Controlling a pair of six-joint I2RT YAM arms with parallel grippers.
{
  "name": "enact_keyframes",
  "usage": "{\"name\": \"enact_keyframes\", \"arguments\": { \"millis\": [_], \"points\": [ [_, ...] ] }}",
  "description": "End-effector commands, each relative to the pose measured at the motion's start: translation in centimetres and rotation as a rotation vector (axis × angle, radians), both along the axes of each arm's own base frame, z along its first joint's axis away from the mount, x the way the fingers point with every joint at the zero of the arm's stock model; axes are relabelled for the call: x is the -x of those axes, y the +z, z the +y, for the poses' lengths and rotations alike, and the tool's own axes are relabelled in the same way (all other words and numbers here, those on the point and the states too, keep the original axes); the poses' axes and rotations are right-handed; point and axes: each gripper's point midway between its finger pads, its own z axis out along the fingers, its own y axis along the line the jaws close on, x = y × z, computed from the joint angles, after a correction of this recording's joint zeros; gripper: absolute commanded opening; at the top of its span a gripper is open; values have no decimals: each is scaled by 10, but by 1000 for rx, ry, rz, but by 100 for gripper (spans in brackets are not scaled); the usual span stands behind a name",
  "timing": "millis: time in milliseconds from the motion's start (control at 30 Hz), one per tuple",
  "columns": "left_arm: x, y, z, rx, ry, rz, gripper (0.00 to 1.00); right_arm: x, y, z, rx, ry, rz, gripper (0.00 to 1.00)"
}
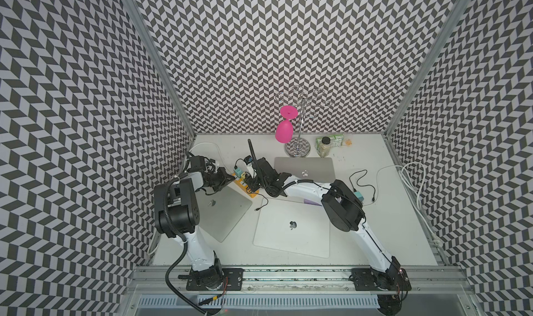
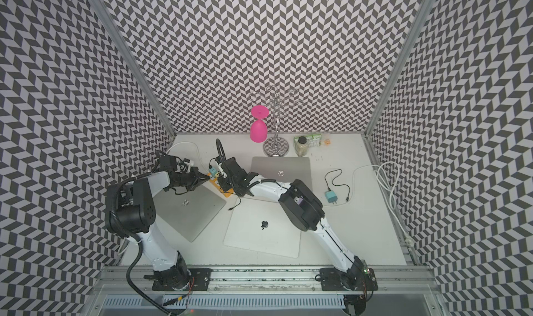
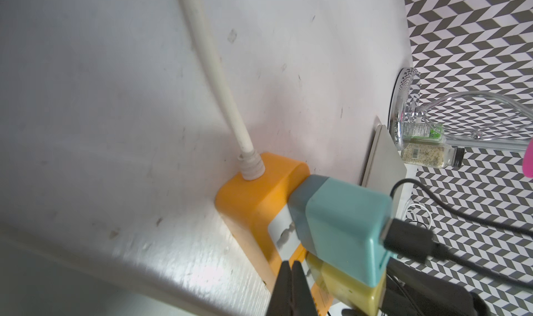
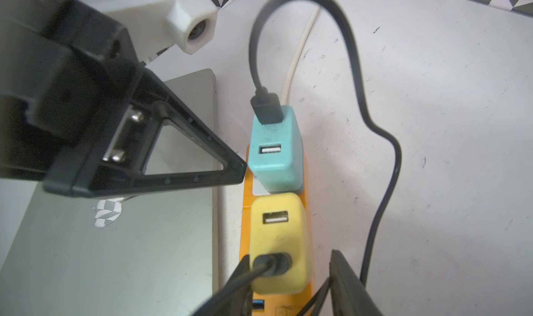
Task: Unplug the laptop charger
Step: Remove the plug from the socket.
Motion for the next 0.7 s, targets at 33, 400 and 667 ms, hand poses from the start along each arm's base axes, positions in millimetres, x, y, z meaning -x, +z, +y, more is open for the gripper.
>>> {"name": "enact_keyframes", "arguments": {
  "millis": [33,400,667],
  "points": [
    [-12,4,3,11,-6,-37,0,-9,5,11,-32,-7,-52,41],
    [-12,-4,2,16,-8,-26,0,-10,1,10,-1,-10,-74,33],
    [-6,-17,3,7,0,11,0,-6,1,10,37,-11,-106,24]
  ]
}}
